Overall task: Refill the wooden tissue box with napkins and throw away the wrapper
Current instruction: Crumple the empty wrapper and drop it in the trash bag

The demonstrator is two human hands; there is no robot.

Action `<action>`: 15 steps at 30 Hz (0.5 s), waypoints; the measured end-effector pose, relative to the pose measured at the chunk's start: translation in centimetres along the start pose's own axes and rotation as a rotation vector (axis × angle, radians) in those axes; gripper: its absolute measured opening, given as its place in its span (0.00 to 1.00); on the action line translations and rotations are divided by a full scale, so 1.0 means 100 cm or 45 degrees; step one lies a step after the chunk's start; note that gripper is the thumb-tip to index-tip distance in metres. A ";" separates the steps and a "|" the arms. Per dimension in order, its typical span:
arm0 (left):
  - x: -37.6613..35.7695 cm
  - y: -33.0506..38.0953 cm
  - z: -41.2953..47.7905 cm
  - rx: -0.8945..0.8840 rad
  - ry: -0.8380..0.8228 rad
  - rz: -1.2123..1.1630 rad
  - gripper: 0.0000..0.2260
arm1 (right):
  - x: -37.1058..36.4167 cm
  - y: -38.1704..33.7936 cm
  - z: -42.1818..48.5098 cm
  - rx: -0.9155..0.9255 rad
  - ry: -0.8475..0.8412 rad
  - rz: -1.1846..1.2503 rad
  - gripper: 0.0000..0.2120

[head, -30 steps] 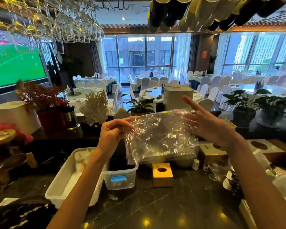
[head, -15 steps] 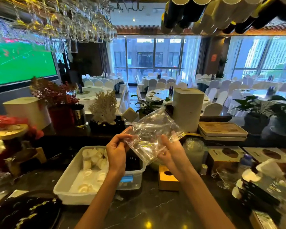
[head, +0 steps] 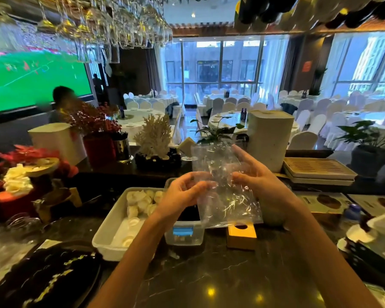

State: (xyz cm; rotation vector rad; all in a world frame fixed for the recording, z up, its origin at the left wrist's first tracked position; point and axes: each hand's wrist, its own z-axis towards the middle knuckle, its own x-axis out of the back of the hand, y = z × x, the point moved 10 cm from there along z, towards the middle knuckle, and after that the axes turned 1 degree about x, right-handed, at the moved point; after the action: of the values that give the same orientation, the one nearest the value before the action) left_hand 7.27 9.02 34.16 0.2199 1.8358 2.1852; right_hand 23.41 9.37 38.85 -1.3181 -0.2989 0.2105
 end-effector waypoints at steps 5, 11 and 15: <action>0.006 0.005 0.010 -0.068 0.129 -0.020 0.14 | 0.029 0.027 -0.010 -0.166 0.106 0.009 0.40; -0.010 -0.004 0.017 0.057 -0.158 -0.090 0.15 | 0.055 0.056 -0.029 -0.267 0.140 0.364 0.23; -0.021 -0.008 0.018 0.102 -0.311 -0.099 0.14 | 0.064 0.059 -0.036 -0.255 0.165 0.433 0.17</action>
State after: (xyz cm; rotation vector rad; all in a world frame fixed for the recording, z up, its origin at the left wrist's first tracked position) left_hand 9.87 10.17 33.84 0.4057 1.7661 1.9395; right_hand 30.79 9.48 32.97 -1.5702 0.0173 0.3872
